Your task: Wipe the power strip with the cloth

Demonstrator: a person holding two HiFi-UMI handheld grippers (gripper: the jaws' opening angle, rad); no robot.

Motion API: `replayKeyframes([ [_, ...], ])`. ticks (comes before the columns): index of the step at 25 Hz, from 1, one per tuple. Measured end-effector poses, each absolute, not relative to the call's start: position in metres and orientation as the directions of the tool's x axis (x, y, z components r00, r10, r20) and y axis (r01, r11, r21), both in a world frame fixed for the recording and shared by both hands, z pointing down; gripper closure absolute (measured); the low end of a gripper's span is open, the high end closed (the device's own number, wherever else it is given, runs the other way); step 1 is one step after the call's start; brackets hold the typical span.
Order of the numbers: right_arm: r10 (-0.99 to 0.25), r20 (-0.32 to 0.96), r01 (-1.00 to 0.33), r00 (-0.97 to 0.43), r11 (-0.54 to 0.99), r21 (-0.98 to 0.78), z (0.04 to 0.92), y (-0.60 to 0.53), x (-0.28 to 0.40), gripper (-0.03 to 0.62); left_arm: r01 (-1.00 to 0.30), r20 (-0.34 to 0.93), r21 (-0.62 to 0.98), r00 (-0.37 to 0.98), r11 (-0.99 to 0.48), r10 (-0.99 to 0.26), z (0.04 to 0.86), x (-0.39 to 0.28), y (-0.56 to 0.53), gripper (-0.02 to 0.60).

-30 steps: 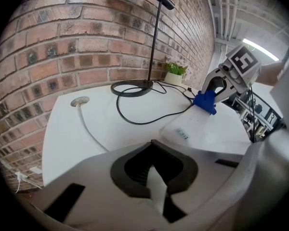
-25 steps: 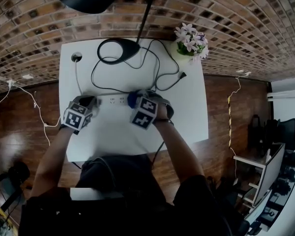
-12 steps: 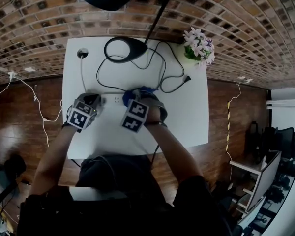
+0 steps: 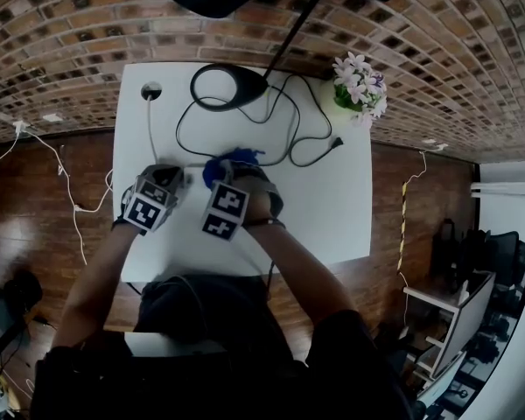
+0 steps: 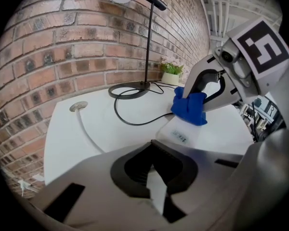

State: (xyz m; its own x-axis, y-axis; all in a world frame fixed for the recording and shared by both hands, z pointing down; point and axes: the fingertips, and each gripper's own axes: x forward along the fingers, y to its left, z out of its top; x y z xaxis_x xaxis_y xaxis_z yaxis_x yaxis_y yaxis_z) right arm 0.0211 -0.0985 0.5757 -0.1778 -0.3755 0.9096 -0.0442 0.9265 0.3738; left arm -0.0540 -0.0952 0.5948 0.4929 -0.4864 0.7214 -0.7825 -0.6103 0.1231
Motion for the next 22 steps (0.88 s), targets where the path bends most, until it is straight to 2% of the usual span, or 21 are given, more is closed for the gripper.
replayKeyframes([
  [8,-0.383,0.903,-0.066,-0.193,0.924,0.378,0.576,-0.093,-0.002,0.545,-0.761,0.722,0.129,0.511,-0.636,-0.465,0.595,-0.053,-0.091,0.574],
  [17,-0.376,0.874,-0.186,-0.308,0.925,0.332,0.575,-0.077,-0.049,0.543,-0.746,0.726,0.118,0.516,-0.656,-0.455,0.598,-0.053,-0.09,0.574],
  [20,-0.353,0.868,-0.257,-0.349,0.927,0.273,0.574,-0.076,-0.054,0.543,-0.739,0.721,0.112,0.52,-0.664,-0.457,0.597,-0.053,-0.091,0.574],
  [22,-0.318,0.853,-0.348,-0.413,0.921,0.174,0.57,-0.074,-0.057,0.542,-0.73,0.719,0.113,0.529,-0.675,-0.452,0.595,-0.054,-0.088,0.574],
])
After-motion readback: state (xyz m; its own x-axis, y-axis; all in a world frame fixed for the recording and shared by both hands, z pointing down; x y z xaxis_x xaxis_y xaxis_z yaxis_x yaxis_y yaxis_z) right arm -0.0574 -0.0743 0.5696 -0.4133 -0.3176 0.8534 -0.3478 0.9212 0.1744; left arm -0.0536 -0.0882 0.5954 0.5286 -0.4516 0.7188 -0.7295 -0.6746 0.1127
